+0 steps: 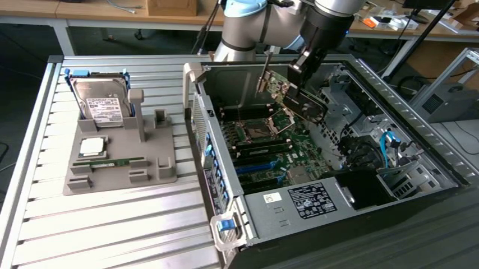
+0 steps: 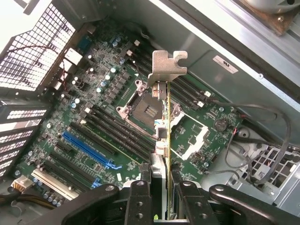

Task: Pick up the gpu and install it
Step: 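Insert the gpu into the slot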

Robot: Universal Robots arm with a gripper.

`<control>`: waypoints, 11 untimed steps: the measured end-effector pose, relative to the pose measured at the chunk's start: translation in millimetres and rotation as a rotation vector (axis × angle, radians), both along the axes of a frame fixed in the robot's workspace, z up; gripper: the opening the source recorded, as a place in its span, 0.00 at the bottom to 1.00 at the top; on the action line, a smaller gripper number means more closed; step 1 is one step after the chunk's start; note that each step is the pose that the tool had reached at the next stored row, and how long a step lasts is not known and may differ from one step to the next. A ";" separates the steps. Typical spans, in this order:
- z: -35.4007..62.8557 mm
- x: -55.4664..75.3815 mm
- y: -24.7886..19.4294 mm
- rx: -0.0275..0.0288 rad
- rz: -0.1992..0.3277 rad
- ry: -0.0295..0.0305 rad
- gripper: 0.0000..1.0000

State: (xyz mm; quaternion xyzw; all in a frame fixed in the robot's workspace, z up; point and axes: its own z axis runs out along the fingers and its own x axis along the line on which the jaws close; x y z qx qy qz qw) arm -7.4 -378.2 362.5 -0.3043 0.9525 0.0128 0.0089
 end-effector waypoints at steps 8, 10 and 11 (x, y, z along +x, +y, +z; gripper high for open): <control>-0.1 0.0 0.0 0.0000 0.020 -0.0001 0.27; -0.1 0.0 0.0 0.0000 0.025 0.0000 0.27; -0.1 0.0 0.0 0.0000 0.028 0.0000 0.27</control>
